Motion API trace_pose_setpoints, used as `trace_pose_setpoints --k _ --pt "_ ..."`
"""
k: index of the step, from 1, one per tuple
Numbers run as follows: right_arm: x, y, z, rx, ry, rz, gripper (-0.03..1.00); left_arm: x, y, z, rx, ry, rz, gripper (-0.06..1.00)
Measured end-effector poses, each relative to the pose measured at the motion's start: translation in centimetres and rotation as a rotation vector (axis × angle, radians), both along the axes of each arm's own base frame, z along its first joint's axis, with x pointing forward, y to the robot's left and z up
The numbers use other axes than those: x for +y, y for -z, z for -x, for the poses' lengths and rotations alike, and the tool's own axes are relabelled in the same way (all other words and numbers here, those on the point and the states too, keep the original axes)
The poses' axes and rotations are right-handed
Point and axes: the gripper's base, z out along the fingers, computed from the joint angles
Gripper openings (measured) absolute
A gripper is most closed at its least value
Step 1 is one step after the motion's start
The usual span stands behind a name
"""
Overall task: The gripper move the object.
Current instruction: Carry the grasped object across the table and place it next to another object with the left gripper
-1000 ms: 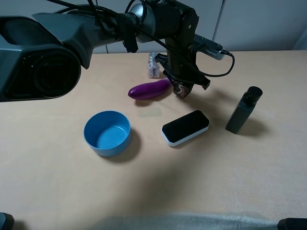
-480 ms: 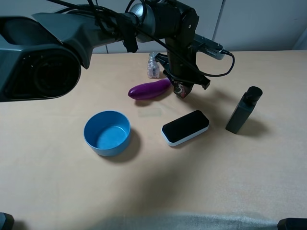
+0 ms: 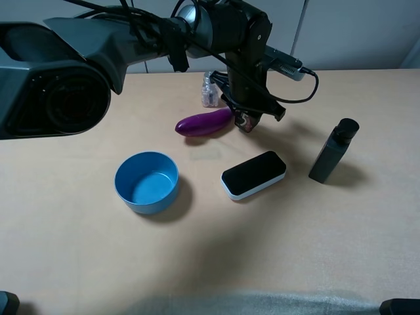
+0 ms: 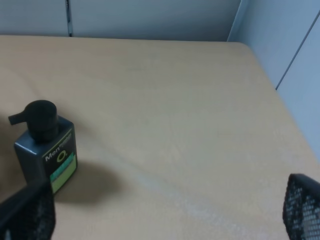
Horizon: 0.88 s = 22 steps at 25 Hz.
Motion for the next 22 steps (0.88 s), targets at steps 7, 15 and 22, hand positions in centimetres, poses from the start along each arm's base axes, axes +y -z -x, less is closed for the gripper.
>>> trace_pose_setpoints --k 7,15,22 --pt "0.00 0.00 0.00 0.000 0.000 0.000 0.69 0.06 -0.01 -0.06 -0.005 -0.010 -0.003 0.53" --pt "0.00 0.00 0.00 0.000 0.000 0.000 0.69 0.06 -0.01 -0.06 -0.005 -0.010 -0.003 0.62" --pt "0.00 0.00 0.00 0.000 0.000 0.000 0.69 0.06 -0.01 -0.06 -0.002 -0.025 0.003 0.72"
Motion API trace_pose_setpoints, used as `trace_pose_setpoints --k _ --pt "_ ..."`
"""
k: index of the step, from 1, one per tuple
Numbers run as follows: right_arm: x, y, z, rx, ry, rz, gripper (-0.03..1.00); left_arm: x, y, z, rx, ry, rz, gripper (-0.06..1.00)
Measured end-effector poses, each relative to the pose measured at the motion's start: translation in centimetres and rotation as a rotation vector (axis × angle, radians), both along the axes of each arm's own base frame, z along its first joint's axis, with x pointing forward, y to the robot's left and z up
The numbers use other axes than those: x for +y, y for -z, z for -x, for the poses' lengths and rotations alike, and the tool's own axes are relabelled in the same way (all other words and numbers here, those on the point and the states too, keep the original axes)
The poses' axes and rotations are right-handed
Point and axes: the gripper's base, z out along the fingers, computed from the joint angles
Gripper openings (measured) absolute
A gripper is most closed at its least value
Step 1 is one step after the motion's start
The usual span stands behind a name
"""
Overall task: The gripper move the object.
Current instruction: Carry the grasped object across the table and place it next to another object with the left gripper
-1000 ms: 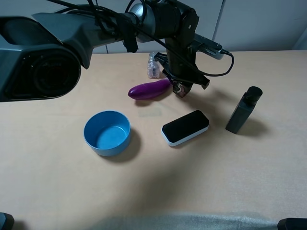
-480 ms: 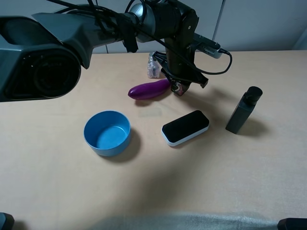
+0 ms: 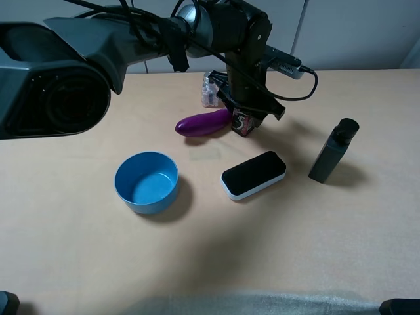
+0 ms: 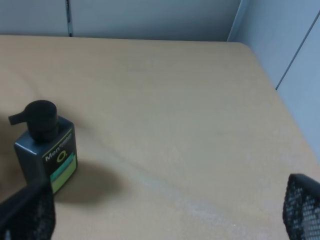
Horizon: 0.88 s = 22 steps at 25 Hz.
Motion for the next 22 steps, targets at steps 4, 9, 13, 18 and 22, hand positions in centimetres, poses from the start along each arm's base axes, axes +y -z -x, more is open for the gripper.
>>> trace_pose_setpoints --k 4,9,13,18,22 --pt "0.0 0.0 0.0 0.000 0.000 0.000 0.69 0.0 0.0 0.0 0.000 -0.002 0.001 0.73" --pt "0.0 0.0 0.0 0.000 0.000 0.000 0.69 0.0 0.0 0.0 0.004 -0.003 -0.002 0.73" --pt "0.0 0.0 0.0 0.000 0.000 0.000 0.69 -0.1 0.0 0.1 0.014 -0.007 0.016 0.73" --pt "0.0 0.0 0.0 0.000 0.000 0.000 0.69 -0.5 -1.7 -0.2 -0.007 -0.011 0.045 0.73" --pt "0.0 0.0 0.0 0.000 0.000 0.000 0.69 -0.3 -3.5 -0.7 -0.053 -0.010 0.016 0.73"
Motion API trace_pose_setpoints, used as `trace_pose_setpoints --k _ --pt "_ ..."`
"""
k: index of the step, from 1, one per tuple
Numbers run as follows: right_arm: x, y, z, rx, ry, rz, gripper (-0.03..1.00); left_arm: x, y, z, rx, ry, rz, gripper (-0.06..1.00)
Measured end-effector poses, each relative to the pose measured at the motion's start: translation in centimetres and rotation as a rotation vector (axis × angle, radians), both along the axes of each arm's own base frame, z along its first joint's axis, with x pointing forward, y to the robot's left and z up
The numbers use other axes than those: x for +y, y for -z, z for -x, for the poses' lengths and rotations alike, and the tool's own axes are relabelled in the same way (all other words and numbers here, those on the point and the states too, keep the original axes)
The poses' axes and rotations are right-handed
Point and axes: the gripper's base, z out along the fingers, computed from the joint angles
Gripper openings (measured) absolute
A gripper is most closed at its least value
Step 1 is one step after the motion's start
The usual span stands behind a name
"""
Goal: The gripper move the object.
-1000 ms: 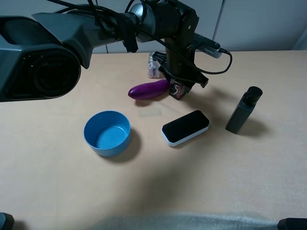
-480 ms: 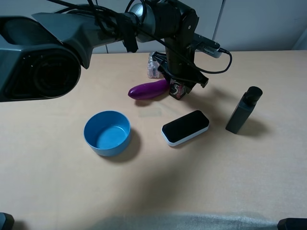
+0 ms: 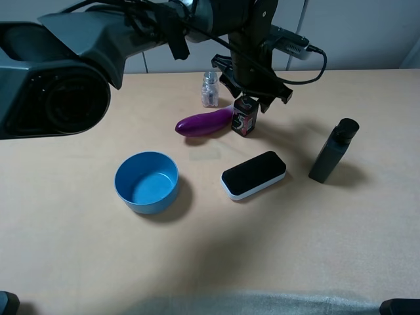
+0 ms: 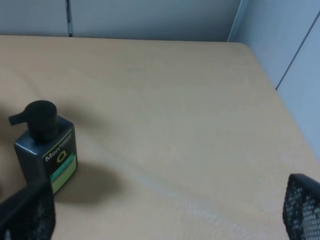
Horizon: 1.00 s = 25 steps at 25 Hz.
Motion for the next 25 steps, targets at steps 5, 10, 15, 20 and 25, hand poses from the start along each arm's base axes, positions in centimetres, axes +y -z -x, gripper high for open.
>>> trace_pose_setpoints --k 5,10,15,20,25 --pt "0.0 0.0 0.0 0.000 0.000 0.000 0.69 0.3 -1.6 -0.1 -0.013 -0.010 -0.023 0.73" --pt "0.0 0.0 0.0 0.000 0.000 0.000 0.69 0.9 -4.6 0.4 -0.023 -0.022 -0.013 0.73" --pt "0.0 0.0 0.0 0.000 0.000 0.000 0.69 2.1 -10.0 1.6 -0.059 -0.034 0.025 0.73" --pt "0.0 0.0 0.0 0.000 0.000 0.000 0.69 4.1 -16.8 3.4 -0.133 -0.043 0.104 0.73" --pt "0.0 0.0 0.0 0.000 0.000 0.000 0.69 7.2 -23.2 5.2 -0.220 -0.064 0.199 0.73"
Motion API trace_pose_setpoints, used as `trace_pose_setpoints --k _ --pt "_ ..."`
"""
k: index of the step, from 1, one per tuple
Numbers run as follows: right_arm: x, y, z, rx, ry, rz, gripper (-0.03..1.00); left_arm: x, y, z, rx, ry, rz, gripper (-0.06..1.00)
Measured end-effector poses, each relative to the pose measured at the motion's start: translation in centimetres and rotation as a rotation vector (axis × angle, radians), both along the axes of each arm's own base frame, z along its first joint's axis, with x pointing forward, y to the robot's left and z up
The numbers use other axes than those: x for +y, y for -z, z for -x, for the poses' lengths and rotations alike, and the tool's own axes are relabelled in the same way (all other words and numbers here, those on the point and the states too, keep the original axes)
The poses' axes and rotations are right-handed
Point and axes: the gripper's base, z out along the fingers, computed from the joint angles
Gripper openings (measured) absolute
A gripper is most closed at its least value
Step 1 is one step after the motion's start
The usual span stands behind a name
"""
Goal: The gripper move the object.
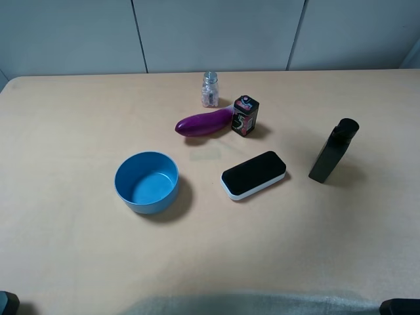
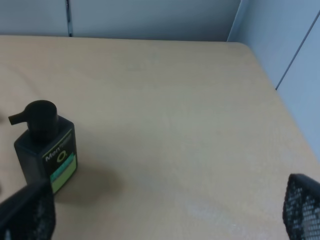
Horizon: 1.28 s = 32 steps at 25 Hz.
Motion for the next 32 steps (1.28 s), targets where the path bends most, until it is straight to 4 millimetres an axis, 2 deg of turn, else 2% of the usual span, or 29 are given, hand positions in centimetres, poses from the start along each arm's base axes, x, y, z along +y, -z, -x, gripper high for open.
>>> trace_pose_setpoints --k 2,6,9,14,17,21,24,27,32 --pt "0.0 0.0 0.0 0.000 0.000 0.000 0.69 2.0 -2.1 0.6 -0.025 -0.023 0.023 0.73" --pt "0.0 0.0 0.0 0.000 0.000 0.000 0.69 6.5 -4.6 1.6 -0.040 -0.089 0.036 0.73" --pt "0.0 0.0 0.0 0.000 0.000 0.000 0.69 10.5 -5.4 2.5 -0.029 -0.156 0.022 0.73" --pt "0.0 0.0 0.0 0.000 0.000 0.000 0.69 18.6 -4.7 4.9 0.019 -0.318 -0.036 0.73" --pt "0.0 0.0 0.0 0.000 0.000 0.000 0.69 23.8 -4.0 7.9 0.040 -0.436 -0.064 0.73" --pt "0.0 0.0 0.0 0.000 0.000 0.000 0.69 29.3 -2.3 13.2 0.050 -0.579 -0.098 0.73" --pt "0.0 0.0 0.0 0.000 0.000 0.000 0.69 31.2 -0.9 17.5 0.025 -0.637 -0.102 0.73" --pt "0.0 0.0 0.0 0.000 0.000 0.000 0.69 31.7 1.1 21.0 0.008 -0.649 -0.096 0.73" --pt "0.0 0.0 0.0 0.000 0.000 0.000 0.69 32.0 5.8 25.6 0.022 -0.648 -0.099 0.73"
